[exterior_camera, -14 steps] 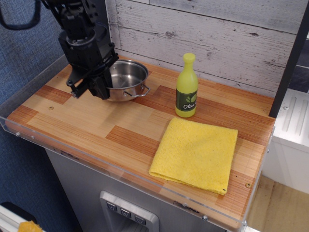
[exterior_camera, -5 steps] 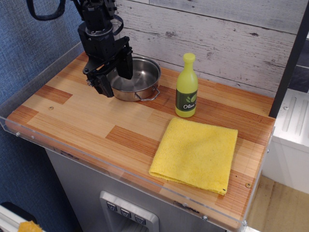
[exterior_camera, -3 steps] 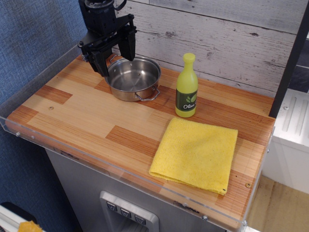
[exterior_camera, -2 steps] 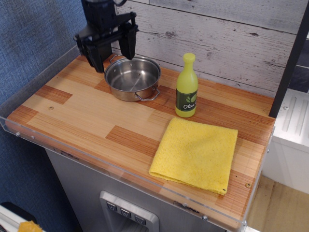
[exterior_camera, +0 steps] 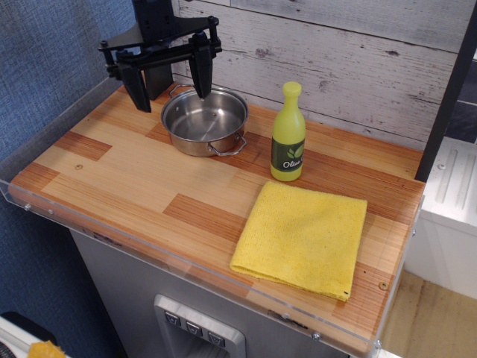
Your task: Slide pot upward to left of the bottle.
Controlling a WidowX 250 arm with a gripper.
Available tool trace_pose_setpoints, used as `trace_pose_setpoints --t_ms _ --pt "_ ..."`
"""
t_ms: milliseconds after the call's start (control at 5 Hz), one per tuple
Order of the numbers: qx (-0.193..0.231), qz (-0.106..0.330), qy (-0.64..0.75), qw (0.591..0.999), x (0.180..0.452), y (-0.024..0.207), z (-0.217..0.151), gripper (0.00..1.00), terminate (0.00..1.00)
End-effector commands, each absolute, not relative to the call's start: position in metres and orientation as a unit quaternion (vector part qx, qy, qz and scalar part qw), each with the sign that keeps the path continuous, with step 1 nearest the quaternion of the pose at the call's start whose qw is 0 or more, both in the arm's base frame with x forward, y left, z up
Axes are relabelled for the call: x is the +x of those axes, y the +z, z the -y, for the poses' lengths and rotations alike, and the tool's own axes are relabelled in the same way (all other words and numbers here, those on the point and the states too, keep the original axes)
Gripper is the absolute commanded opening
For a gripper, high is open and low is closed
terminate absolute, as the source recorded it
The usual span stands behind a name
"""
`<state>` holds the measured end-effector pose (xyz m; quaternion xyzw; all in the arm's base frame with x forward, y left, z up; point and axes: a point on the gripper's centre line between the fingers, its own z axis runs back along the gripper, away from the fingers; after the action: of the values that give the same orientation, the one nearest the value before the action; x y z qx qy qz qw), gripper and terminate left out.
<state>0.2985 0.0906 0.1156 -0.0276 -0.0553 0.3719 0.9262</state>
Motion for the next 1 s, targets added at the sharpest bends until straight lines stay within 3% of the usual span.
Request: trace_pose_setpoints --t_ms 0,400,800 --pt "-0.030 0.060 0.293 0.954 0.263 0.138 -0.060 1.00 0.00" --pt "-0.053 0.063 0.118 0.990 0.239 0.165 0.018 1.00 0.00" --pt "-0.073 0.075 0.035 0.994 0.224 0.179 0.059 1.00 0.00"
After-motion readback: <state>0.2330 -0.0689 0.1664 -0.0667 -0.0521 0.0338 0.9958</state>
